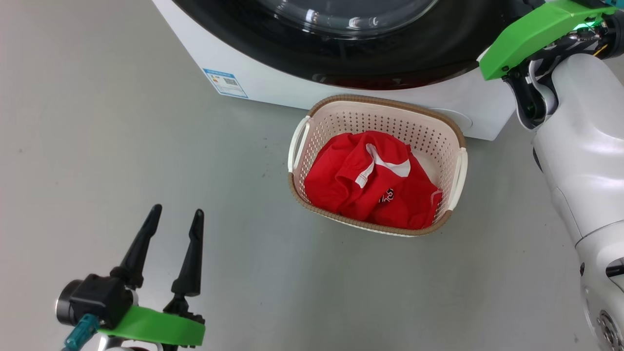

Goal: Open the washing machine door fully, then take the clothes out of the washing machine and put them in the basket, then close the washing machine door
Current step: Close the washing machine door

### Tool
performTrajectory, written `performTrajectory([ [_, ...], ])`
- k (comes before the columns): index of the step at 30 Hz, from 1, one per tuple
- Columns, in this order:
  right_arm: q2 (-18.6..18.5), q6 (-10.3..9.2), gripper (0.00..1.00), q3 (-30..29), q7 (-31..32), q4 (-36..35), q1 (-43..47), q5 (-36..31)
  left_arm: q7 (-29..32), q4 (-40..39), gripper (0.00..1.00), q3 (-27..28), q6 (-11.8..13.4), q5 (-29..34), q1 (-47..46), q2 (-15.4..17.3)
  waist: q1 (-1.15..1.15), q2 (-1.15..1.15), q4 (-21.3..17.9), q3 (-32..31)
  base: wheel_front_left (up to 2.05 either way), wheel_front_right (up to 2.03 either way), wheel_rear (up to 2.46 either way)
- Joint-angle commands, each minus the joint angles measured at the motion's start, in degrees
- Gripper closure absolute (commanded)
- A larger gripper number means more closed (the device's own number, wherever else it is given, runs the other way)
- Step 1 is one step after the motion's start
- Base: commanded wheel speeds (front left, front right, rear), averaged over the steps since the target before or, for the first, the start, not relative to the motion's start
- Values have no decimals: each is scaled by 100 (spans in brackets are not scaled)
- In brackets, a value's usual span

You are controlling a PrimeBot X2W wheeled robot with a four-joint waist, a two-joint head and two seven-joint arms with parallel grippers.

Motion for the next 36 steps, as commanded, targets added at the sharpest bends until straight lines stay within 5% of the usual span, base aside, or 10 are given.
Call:
performTrajectory([
  [1,-133,-108,100,-101,-37,-147,-356,145,-69,-101,0,180,-31,-51,-129,189,0,0,0,-3,0,0,0],
  [10,-47,-108,100,67,-37,-473,-21,235,-69,6,0,306,-31,-100,-82,202,0,0,-236,-195,0,0,0],
  [15,-4,-108,45,280,-37,-973,570,270,-69,100,0,405,-31,-254,-47,185,0,0,-524,-427,0,0,0],
  [17,1,-108,3,335,-37,-1193,837,247,-69,98,0,457,-31,-313,-22,174,0,0,-665,-539,0,0,0],
  [18,2,-108,0,342,-37,-1311,976,233,-69,93,0,483,-31,-343,-3,167,0,0,-739,-598,0,0,0],
  [36,117,-108,0,125,-37,-2877,3190,-500,-69,61,0,752,-31,-470,362,111,0,0,-1765,-1474,0,0,0],
])
